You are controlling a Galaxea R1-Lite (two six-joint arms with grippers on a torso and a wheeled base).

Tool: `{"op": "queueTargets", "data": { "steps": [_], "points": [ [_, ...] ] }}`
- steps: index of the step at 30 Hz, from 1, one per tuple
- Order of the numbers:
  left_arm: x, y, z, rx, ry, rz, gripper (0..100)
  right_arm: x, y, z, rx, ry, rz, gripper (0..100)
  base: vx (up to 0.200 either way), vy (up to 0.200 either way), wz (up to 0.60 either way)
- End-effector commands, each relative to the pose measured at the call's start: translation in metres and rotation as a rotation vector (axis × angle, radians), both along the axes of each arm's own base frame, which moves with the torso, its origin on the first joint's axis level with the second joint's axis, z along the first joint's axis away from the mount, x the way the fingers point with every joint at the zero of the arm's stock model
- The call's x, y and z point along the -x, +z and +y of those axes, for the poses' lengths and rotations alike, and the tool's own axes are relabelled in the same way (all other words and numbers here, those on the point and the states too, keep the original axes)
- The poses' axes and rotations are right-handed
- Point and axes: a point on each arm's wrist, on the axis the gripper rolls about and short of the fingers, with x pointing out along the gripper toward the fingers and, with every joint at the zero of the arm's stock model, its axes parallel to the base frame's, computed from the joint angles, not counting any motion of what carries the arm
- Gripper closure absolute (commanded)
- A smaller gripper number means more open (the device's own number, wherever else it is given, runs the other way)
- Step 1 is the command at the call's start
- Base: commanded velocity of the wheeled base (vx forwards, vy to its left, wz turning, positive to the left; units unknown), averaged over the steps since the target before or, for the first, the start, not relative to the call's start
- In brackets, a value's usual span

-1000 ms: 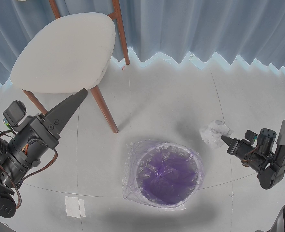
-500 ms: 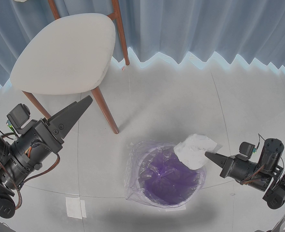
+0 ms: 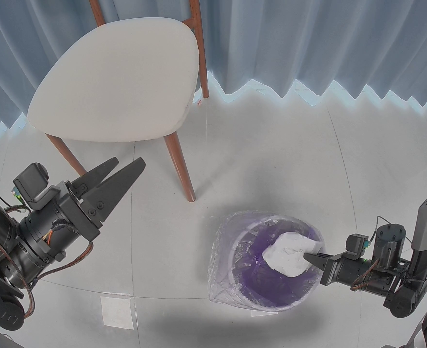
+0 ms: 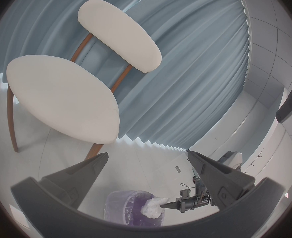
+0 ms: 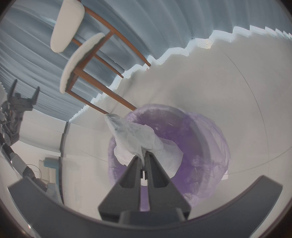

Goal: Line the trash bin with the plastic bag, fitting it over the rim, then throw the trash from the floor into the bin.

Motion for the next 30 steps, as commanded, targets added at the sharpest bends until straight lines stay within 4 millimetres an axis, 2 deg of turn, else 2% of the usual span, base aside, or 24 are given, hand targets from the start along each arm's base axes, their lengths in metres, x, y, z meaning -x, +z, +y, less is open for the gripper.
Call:
{"op": "queueTargets", "data": {
  "steps": [1, 9, 13, 18, 19, 30],
  "points": [
    [0.002, -0.003, -0.004, -0.013, -0.017, 0.007, 0, -0.006, -0.024, 0.001, 0.051, -0.02, 0.066, 100, 0.0, 0.0, 0.0],
    [0.003, -0.004, -0.004, -0.015, -0.024, 0.011, 0, -0.005, -0.023, 0.007, 0.047, 0.003, 0.061, 100, 0.0, 0.0, 0.0],
    [0.005, -0.004, -0.006, -0.016, -0.035, 0.008, 0, -0.001, -0.025, 0.018, 0.047, 0.039, 0.065, 100, 0.0, 0.0, 0.0],
    [0.006, -0.004, -0.006, -0.018, -0.036, 0.004, 0, -0.007, -0.027, 0.024, 0.059, 0.007, 0.044, 100, 0.0, 0.0, 0.0],
    [0.006, -0.004, -0.006, -0.026, -0.031, -0.004, 0, -0.011, -0.027, 0.026, 0.063, -0.014, 0.031, 0, 0.0, 0.0, 0.0],
    [0.008, -0.006, -0.007, -0.055, -0.032, -0.018, 0, -0.012, -0.016, 0.024, 0.012, -0.044, 0.015, 0, 0.0, 0.0, 0.0]
  ]
}}
